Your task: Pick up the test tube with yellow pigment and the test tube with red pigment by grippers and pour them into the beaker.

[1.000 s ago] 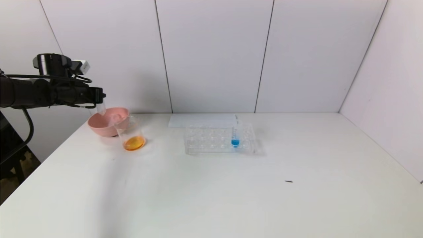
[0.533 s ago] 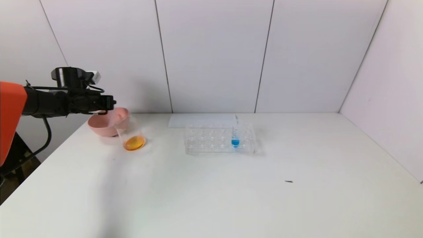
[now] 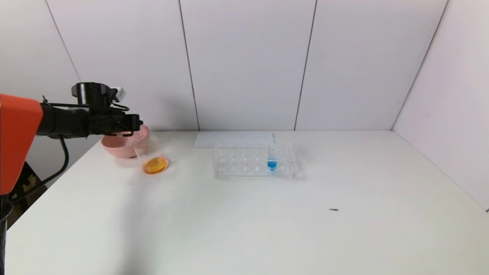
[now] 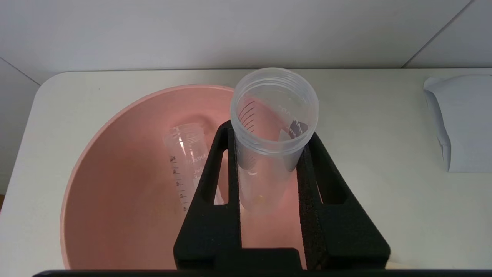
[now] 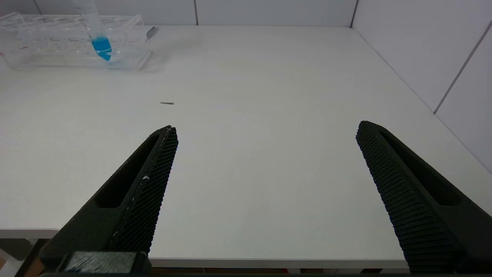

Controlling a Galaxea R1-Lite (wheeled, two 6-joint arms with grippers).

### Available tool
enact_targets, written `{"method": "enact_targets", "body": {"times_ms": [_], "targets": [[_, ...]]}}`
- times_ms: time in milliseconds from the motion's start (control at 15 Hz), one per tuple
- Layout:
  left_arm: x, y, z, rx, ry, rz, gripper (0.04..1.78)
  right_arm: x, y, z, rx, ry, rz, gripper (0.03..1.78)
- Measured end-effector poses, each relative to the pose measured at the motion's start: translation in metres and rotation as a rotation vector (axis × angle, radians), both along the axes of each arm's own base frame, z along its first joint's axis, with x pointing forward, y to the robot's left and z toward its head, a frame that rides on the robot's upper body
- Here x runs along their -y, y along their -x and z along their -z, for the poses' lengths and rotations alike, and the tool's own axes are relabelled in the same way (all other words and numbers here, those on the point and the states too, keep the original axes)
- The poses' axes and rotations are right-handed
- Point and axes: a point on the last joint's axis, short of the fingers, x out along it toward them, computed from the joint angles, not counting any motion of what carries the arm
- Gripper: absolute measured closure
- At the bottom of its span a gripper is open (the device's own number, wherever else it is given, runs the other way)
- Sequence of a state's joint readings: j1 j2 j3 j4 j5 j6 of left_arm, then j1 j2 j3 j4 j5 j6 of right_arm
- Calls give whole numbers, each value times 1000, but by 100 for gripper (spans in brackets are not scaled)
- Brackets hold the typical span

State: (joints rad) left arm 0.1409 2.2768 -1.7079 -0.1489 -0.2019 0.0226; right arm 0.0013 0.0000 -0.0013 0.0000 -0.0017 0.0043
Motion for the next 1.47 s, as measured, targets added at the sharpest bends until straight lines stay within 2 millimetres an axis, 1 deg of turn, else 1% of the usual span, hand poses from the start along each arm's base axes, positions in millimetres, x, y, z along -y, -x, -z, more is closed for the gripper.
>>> {"method": "enact_targets", "body": {"times_ms": [200,333,400,533,667,800,867,1000,1067,1200,1467], "targets": [[0,0,2,-4,0,-1,137,0,0,0,0,0,0,11],[0,0,1,0,3,-3,129,0,0,0,0,0,0,11],[0,0,0,3,13,-7,121,0,0,0,0,0,0,11],[0,-1,-1,11,15,-9,97,0,0,0,0,0,0,11],[-1,-1,-1,14,15,-11,63,0,0,0,0,0,0,11],[-2,-1,-2,18,14,-13,35,0,0,0,0,0,0,11],[-2,-1,-2,19,14,-14,24,0,0,0,0,0,0,11],[-2,-1,-2,19,14,-13,9,0,0,0,0,0,0,11],[-2,0,-3,19,13,-14,6,0,0,0,0,0,0,11],[-2,0,-4,22,10,-14,6,0,0,0,0,0,0,11],[-1,8,-15,35,10,-16,6,0,0,0,0,0,0,11]]}}
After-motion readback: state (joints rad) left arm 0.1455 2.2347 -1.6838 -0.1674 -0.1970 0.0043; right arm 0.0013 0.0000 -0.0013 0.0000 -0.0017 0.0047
